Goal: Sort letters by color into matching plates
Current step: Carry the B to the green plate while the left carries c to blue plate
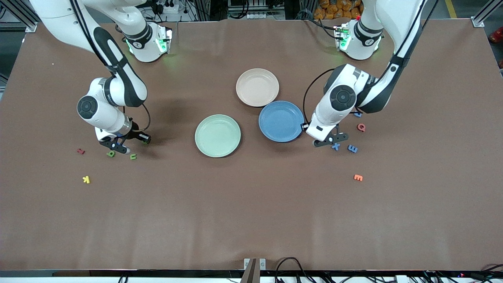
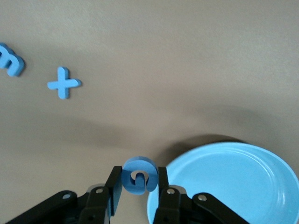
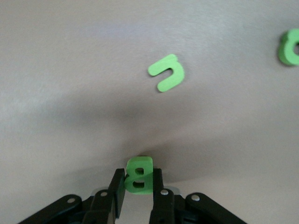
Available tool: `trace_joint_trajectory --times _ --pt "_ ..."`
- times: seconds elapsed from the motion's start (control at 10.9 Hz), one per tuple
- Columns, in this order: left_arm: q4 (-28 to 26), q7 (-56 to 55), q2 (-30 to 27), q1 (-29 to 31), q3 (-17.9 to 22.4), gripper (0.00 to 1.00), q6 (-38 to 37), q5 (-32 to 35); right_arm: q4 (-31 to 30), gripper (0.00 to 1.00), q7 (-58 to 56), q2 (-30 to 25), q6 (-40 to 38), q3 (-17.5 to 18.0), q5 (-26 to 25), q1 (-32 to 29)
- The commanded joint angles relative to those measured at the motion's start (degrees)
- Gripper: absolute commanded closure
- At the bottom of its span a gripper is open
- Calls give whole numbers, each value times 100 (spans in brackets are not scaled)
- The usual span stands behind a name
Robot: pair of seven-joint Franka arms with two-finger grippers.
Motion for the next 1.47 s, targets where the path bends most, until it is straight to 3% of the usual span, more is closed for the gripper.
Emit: trace_joint_trajectory --times 0.0,0.28,0.64,1.01,1.38 --pt "52 -563 -6 -277 25 100 -99 115 -19 82 -1069 -145 -213 -25 -67 29" --pt "52 -818 -6 -417 7 100 -98 107 16 82 -1755 -154 -249 -25 -303 38" --pt "43 -1188 64 -690 7 100 -55 107 77 83 -1722 -250 -336 -16 -375 283" --pt "52 -1259 248 -795 7 100 348 71 806 85 -565 -303 -1723 -8 -383 863" --pt "104 -1285 468 -901 7 100 648 54 930 86 236 -303 -1883 -8 -357 1680"
